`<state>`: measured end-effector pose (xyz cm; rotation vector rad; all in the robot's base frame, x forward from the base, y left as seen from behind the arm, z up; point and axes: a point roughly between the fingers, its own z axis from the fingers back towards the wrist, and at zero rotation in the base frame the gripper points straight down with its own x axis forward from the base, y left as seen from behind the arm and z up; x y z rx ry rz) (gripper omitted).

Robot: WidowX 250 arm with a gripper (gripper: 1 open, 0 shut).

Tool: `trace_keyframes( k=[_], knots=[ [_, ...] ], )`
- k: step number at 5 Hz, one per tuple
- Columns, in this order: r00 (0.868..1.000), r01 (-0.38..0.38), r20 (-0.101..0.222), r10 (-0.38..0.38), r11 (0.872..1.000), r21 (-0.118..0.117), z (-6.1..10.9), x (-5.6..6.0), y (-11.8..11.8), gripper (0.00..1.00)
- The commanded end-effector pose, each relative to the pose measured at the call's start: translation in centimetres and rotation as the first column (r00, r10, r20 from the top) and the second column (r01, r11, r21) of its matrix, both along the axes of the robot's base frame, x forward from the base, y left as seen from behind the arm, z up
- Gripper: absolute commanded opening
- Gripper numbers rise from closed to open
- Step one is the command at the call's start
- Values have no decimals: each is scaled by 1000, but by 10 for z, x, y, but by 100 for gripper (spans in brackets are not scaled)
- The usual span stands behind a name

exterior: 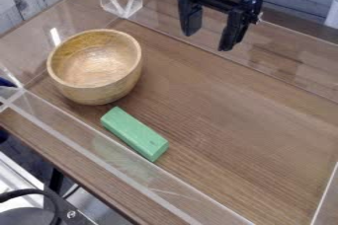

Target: Put the green block in the brown bowl

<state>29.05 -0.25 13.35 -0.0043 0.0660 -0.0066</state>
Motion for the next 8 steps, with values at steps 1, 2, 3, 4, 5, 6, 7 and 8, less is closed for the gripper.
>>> trace_keyframes(
  k=[1, 2, 3, 4, 5, 6, 7, 8],
  knots=[
    [1000, 8, -25, -8, 1000, 4, -9, -6, 1, 100],
    [999, -31, -29, 31, 1000, 0, -15, -28, 7, 100],
    [999, -22, -28, 22, 1000, -2, -18, -45, 15, 100],
    [999, -40, -30, 40, 999, 2, -20, -59, 27, 100],
    [997, -76, -32, 76, 997, 9, -24, -72, 39, 100],
    [971, -238, -29, 239, 971, 6, -29, -84, 46, 100],
    [904, -427, -25, 426, 904, -4, -36, -93, 50, 100],
    [804, -595, -23, 594, 804, -19, -43, -97, 53, 100]
  ],
)
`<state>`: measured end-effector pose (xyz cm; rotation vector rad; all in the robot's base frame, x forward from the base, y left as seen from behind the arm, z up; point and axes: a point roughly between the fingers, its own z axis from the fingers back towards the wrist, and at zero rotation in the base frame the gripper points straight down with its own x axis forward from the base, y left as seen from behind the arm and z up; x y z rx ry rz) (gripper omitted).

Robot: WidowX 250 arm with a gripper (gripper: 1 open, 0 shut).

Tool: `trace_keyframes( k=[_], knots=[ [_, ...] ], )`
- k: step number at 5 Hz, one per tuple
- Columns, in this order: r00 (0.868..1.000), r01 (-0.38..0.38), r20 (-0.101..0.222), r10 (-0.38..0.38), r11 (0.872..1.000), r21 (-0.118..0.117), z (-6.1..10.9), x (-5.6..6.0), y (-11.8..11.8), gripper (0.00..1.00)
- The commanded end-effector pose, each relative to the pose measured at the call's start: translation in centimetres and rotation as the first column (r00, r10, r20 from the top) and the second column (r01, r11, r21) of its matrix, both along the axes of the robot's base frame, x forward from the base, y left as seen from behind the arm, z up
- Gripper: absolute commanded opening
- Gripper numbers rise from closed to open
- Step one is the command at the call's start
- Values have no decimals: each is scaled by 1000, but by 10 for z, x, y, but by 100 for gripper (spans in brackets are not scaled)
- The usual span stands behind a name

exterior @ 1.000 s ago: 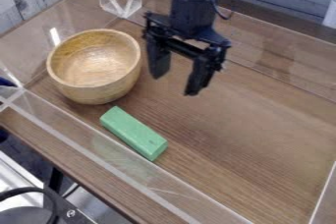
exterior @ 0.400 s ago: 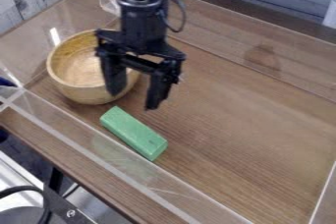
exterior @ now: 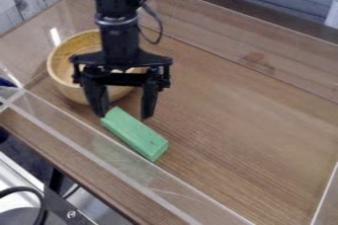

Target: Put the green block in the brown bowl

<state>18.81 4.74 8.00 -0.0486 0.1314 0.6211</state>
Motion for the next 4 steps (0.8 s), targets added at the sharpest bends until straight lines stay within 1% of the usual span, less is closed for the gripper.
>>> trace_keyframes(
  k=[1, 2, 3, 4],
  knots=[
    [984, -172, 56, 171, 985, 3, 1, 2, 6, 100],
    [960, -275, 58, 274, 962, -2, -8, 0, 8, 100],
    [944, -324, 60, 324, 946, -4, -15, 1, 9, 100],
    [939, -339, 63, 339, 941, -3, -22, 2, 8, 100]
  ],
)
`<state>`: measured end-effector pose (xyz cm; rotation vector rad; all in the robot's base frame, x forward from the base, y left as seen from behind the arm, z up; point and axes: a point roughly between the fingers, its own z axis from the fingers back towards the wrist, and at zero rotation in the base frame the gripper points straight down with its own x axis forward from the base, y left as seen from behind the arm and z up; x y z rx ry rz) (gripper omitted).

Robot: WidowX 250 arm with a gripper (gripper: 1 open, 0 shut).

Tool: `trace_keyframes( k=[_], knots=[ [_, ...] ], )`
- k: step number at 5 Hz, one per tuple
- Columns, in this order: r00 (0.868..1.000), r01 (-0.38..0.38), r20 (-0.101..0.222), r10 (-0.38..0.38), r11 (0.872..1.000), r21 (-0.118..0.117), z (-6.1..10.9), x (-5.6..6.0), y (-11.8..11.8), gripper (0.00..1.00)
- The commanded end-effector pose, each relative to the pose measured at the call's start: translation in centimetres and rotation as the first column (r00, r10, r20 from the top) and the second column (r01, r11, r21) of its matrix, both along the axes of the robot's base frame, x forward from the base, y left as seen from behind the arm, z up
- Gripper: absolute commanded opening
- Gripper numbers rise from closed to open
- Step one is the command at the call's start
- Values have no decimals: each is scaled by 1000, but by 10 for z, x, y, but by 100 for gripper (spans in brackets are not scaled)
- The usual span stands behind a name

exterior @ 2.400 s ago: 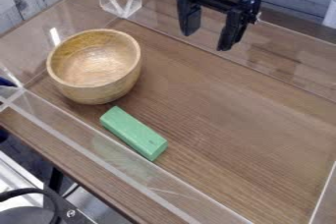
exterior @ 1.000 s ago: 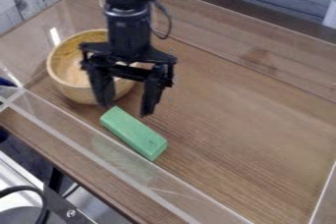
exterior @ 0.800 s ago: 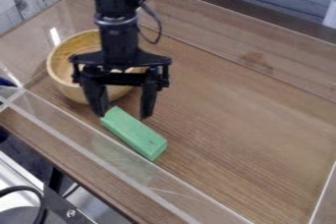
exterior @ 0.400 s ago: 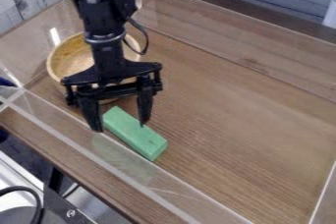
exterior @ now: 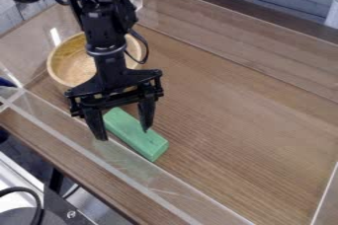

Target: Put the green block in the brown bowl

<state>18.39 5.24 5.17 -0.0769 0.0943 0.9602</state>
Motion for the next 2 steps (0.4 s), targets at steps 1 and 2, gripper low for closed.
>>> trace_keyframes(
  k=[1, 2],
  knots=[
    [999, -16, 34, 16, 1000, 11, 0, 7, 1, 100],
    [999, -22, 36, 21, 1000, 14, -6, 9, 0, 100]
  ],
)
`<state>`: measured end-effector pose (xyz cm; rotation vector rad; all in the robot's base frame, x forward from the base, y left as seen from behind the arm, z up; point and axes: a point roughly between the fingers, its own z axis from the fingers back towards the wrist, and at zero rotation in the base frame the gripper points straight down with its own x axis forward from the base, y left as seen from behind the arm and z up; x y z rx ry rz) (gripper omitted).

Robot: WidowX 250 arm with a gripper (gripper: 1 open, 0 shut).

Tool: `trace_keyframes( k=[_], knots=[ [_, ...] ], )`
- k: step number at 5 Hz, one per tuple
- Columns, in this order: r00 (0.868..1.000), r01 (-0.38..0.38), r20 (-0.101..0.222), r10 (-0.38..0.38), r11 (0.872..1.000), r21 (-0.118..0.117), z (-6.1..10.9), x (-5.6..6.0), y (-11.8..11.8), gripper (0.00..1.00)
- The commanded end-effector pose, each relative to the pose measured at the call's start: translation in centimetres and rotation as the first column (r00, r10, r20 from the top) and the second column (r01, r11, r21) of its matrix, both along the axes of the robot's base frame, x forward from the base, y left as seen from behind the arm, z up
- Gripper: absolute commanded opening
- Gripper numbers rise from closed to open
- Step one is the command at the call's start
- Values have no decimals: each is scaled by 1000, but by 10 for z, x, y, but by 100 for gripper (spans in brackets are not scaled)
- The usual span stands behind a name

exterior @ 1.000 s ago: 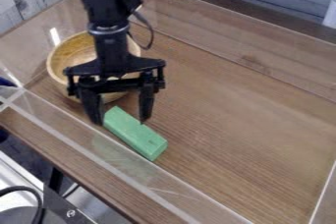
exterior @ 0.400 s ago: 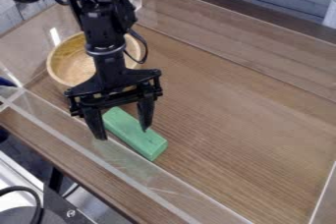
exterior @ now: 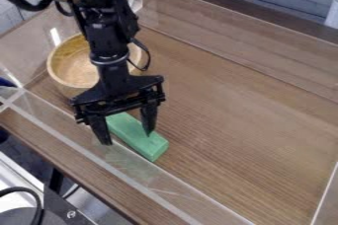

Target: Put the green block in the brown bowl

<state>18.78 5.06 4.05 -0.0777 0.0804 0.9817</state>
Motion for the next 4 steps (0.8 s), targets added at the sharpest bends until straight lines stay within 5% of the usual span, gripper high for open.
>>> trace_keyframes(
  k=[1, 4],
  knots=[
    [1000, 0, 27, 0, 1000, 10, 0, 7, -1, 100],
    [999, 14, 33, -14, 1000, 6, -4, 10, -10, 100]
  ],
)
